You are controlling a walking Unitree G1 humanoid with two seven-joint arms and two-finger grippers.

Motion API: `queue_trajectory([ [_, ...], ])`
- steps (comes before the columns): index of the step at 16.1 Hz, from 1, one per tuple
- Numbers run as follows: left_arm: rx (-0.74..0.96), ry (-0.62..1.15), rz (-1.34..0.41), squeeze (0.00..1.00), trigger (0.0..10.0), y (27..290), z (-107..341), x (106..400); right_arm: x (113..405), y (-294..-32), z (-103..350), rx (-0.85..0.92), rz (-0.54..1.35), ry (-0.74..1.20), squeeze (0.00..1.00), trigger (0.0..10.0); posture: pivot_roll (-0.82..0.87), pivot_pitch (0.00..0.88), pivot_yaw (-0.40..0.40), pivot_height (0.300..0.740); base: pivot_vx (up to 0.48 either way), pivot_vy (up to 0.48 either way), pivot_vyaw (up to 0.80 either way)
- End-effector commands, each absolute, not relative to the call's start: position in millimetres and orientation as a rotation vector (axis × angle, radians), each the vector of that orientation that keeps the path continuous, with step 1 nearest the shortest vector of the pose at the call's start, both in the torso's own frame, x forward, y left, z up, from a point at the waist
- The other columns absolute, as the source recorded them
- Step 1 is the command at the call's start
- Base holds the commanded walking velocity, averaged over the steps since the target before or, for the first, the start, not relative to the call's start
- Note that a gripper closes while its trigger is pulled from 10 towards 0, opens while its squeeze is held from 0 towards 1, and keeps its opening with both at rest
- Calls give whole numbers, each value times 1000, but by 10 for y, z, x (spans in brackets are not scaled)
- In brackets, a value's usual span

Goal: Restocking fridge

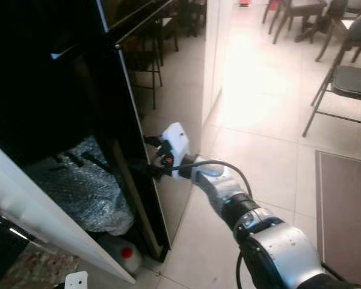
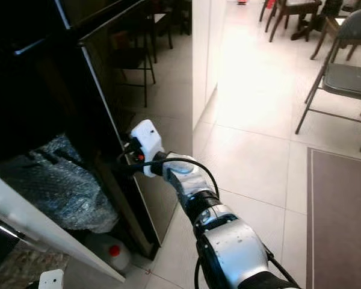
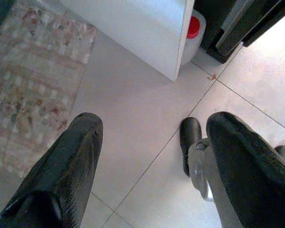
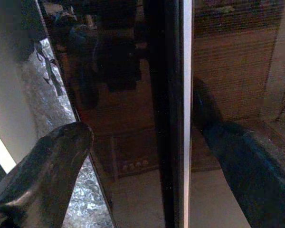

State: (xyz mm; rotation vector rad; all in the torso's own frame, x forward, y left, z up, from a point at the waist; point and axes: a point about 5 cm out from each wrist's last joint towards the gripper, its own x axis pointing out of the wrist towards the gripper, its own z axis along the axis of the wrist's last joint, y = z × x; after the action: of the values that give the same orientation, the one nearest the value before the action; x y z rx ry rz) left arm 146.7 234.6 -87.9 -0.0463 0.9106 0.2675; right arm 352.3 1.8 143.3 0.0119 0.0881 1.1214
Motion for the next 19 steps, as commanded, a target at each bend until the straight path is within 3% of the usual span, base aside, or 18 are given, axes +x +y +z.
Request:
queue_trajectory([
  [1, -51, 918, 288, 0, 10000, 2371, -882, 1450, 3417, 429, 1711, -7, 1269, -9, 0, 10000, -37, 0, 75, 740, 0, 0, 0],
  [5, -56, 915, 284, 0, 10000, 2358, -881, 1461, 3445, 334, 1666, -4, 1222, -30, 0, 10000, -44, 0, 72, 740, 0, 0, 0],
  [8, -63, 916, 283, 0, 10000, 2342, -887, 1456, 3460, 24, 1549, 10, 1156, -92, 0, 10000, -63, 0, 70, 740, 0, 0, 0],
  [13, -66, 925, 279, 0, 10000, 2325, -900, 1434, 3353, -765, 1515, 73, 776, -213, 0, 10000, -86, 0, 69, 740, 0, 0, 0],
  [16, -62, 919, 281, 0, 10000, 2324, -899, 1432, 3330, -1692, 1275, 139, 290, -168, 0, 10000, -96, 0, 68, 740, 0, 0, 0],
  [17, -48, 925, 276, 0, 10000, 2324, -901, 1428, 3212, -2269, 950, 158, -45, -19, 0, 10000, -99, 0, 65, 740, 0, 0, 0],
  [18, -47, 926, 275, 0, 10000, 2325, -902, 1426, 3042, -2605, 633, 209, -230, 119, 0, 10000, -102, 0, 65, 740, 0, 0, 0],
  [19, -49, 926, 275, 0, 10000, 2325, -902, 1425, 2853, -2770, 356, 222, -323, 255, 0, 10000, -110, 0, 66, 740, 0, 0, 0],
])
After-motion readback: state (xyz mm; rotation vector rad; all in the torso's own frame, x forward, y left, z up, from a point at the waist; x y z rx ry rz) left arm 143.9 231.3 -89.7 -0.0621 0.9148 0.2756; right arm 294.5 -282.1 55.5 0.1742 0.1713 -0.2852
